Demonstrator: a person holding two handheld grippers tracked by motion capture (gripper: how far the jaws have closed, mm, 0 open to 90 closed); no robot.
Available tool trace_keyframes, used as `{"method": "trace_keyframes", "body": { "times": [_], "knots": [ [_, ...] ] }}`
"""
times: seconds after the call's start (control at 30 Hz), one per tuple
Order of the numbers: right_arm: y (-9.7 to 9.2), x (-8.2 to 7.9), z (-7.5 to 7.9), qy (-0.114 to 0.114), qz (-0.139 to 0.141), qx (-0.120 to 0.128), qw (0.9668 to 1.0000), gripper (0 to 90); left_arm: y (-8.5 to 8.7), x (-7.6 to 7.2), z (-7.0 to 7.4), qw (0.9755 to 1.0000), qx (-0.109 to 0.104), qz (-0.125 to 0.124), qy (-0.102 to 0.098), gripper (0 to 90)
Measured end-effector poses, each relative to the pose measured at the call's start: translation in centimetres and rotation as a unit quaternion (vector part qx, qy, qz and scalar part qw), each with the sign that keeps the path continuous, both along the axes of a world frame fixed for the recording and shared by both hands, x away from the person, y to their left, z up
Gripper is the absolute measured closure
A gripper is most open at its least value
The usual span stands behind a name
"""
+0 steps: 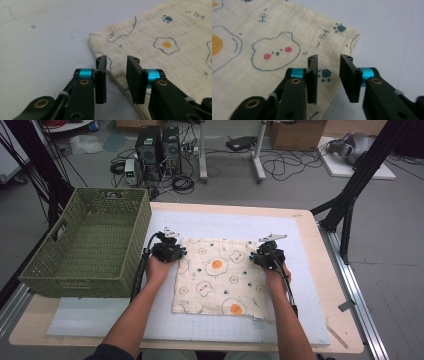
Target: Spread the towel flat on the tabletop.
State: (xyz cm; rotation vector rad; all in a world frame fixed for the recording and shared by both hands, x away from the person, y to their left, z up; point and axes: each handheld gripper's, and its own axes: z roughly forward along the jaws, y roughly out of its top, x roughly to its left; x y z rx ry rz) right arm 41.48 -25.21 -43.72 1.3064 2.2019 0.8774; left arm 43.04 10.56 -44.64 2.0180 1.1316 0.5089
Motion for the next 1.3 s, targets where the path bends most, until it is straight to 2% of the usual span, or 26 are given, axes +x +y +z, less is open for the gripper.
{"method": "trace_keyframes", "body": {
  "times": [0.03, 0.1, 0.13, 0.23, 0.27, 0.37, 0.43, 0.5, 0.57, 0.67, 0.7, 0.77, 0.8, 0.83, 0.87, 0.93, 1.0, 1.13, 1.17, 1.3],
  "knots": [
    [0.0, 0.0, -0.2, 0.004, -0.004, -0.008, 0.9999, 74.1, -0.1, 0.0, 0.0, 1.0, 0.004, -0.001, -0.001, 72.9],
    [-0.2, 0.1, -0.2, 0.003, -0.016, -0.009, 0.9998, 74.7, -0.4, -0.1, 0.1, 0.9998, 0.018, -0.003, -0.009, 78.2],
    [-0.3, 0.1, -0.2, 0.0, -0.025, -0.019, 0.9995, 73.5, -0.5, -0.2, 0.1, 0.9997, 0.023, 0.0, -0.011, 78.2],
    [-0.6, 0.1, -0.1, -0.002, -0.035, -0.015, 0.9993, 69.6, -0.3, -0.2, 0.3, 0.9997, 0.018, 0.016, -0.01, 73.3],
    [-0.8, -0.1, 0.2, -0.008, -0.033, -0.011, 0.9994, 68.0, 0.0, -0.3, 0.4, 0.9998, 0.012, 0.013, -0.012, 71.8],
    [-1.3, -1.0, 1.1, -0.046, -0.017, 0.003, 0.9988, 62.0, 0.9, -1.1, 0.7, 0.9984, -0.037, -0.005, -0.041, 68.5],
    [-1.9, -1.5, 1.4, -0.055, -0.006, 0.011, 0.9984, 58.8, 1.3, -1.5, 0.9, 0.9959, -0.072, -0.026, -0.048, 63.3],
    [-2.5, -2.2, 1.6, -0.063, 0.005, 0.025, 0.9977, 54.4, 1.6, -1.9, 1.4, 0.9918, -0.107, -0.049, -0.048, 58.3],
    [-3.0, -3.0, 1.8, -0.07, 0.01, 0.028, 0.9971, 46.9, 1.7, -2.3, 1.9, 0.9879, -0.137, -0.051, -0.051, 50.3],
    [-4.1, -4.4, 2.2, -0.081, 0.008, 0.058, 0.995, 32.6, 1.6, -3.6, 2.9, 0.9842, -0.161, -0.043, -0.061, 39.4],
    [-4.6, -5.1, 2.3, -0.085, 0.011, 0.066, 0.9941, 29.4, 1.6, -4.0, 3.1, 0.9833, -0.164, -0.045, -0.066, 31.4],
    [-5.3, -6.1, 2.5, -0.089, 0.019, 0.074, 0.9931, 23.6, 1.7, -4.9, 3.5, 0.9797, -0.176, -0.048, -0.084, 22.2],
    [-5.6, -6.7, 2.5, -0.089, 0.019, 0.075, 0.993, 19.5, 1.7, -5.2, 3.7, 0.9785, -0.18, -0.056, -0.083, 18.1],
    [-5.8, -7.1, 2.5, -0.091, 0.024, 0.075, 0.9927, 16.2, 1.8, -5.5, 3.8, 0.9772, -0.184, -0.063, -0.085, 17.0],
    [-6.0, -7.6, 2.5, -0.093, 0.026, 0.076, 0.9924, 12.2, 1.9, -5.9, 4.0, 0.9754, -0.187, -0.067, -0.096, 17.7],
    [-6.1, -8.4, 2.5, -0.094, 0.029, 0.085, 0.9916, 11.0, 2.1, -6.7, 4.1, 0.9723, -0.192, -0.08, -0.107, 17.7],
    [-6.1, -9.1, 2.6, -0.098, 0.042, 0.09, 0.9902, 10.9, 2.2, -7.3, 4.1, 0.9705, -0.194, -0.084, -0.116, 17.8],
    [-5.6, -10.5, 2.7, -0.109, 0.085, 0.069, 0.988, 11.0, 2.6, -8.3, 3.9, 0.9662, -0.205, -0.095, -0.125, 17.7],
    [-5.4, -10.8, 2.7, -0.112, 0.092, 0.069, 0.987, 10.9, 2.7, -8.6, 3.8, 0.9656, -0.204, -0.097, -0.13, 17.7],
    [-5.0, -11.6, 2.6, -0.12, 0.101, 0.089, 0.9836, 10.9, 2.7, -9.2, 3.6, 0.9676, -0.187, -0.103, -0.134, 18.3]
  ]
}}
